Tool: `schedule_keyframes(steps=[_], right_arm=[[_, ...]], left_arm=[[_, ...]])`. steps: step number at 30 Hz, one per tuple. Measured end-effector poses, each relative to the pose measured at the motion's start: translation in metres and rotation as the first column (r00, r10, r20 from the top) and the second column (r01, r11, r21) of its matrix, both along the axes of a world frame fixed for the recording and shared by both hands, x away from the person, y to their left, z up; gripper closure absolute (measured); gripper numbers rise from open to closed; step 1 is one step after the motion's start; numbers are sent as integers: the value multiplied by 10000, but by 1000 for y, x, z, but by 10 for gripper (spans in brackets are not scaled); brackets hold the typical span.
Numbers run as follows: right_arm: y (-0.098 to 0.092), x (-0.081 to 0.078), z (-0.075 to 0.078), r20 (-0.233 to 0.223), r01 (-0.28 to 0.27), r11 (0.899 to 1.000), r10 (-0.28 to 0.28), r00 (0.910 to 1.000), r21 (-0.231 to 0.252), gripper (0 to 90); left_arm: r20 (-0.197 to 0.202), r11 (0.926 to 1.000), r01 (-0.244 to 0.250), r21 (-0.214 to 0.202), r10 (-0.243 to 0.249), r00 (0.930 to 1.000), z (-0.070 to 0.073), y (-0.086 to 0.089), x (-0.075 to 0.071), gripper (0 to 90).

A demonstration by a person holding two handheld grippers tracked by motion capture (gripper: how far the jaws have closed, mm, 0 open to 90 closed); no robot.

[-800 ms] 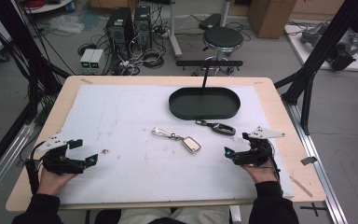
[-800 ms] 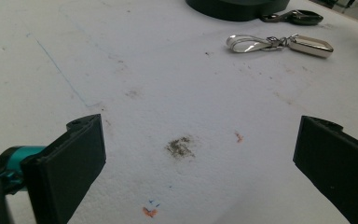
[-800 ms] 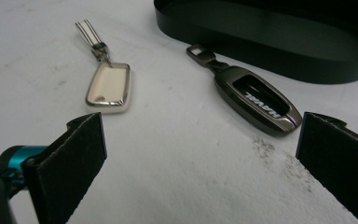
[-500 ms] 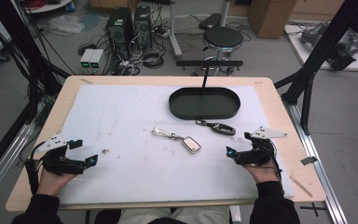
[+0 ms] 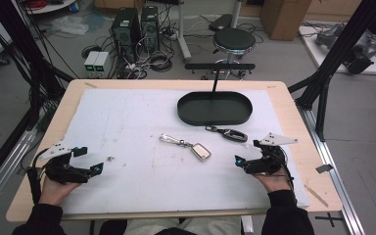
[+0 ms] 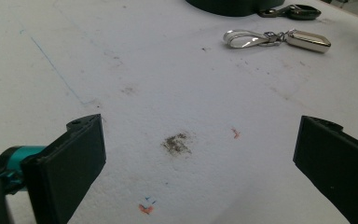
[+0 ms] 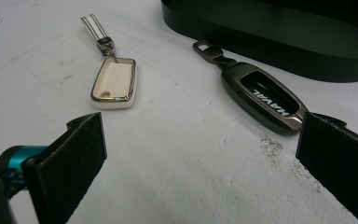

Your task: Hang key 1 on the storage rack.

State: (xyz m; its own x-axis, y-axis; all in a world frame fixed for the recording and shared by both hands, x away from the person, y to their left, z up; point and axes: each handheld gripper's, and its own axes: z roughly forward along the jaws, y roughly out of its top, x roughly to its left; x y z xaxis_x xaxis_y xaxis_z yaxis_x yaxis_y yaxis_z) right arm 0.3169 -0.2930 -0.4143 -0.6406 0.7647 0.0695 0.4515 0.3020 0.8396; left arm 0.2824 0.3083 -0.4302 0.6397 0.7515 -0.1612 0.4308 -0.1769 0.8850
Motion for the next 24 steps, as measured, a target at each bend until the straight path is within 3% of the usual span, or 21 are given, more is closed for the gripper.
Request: schedule_keyframes(steps=[10,19,24], right_arm=[[10,4,1,-201,-362,9992,365,9991,150,9],[26,12,1,-456,-710,9965,690,9966,-443,9],[33,15,4,-471,-801,9955,777,9959,-504,8]], left_arm=[[-62,10000,16,73,-16,10000,0,-1,0,27],[-73,9999,44,161,-43,10000,-1,-1,-1,27],[-61,9998,11,213,-10,10000,-1,-1,-1,27]])
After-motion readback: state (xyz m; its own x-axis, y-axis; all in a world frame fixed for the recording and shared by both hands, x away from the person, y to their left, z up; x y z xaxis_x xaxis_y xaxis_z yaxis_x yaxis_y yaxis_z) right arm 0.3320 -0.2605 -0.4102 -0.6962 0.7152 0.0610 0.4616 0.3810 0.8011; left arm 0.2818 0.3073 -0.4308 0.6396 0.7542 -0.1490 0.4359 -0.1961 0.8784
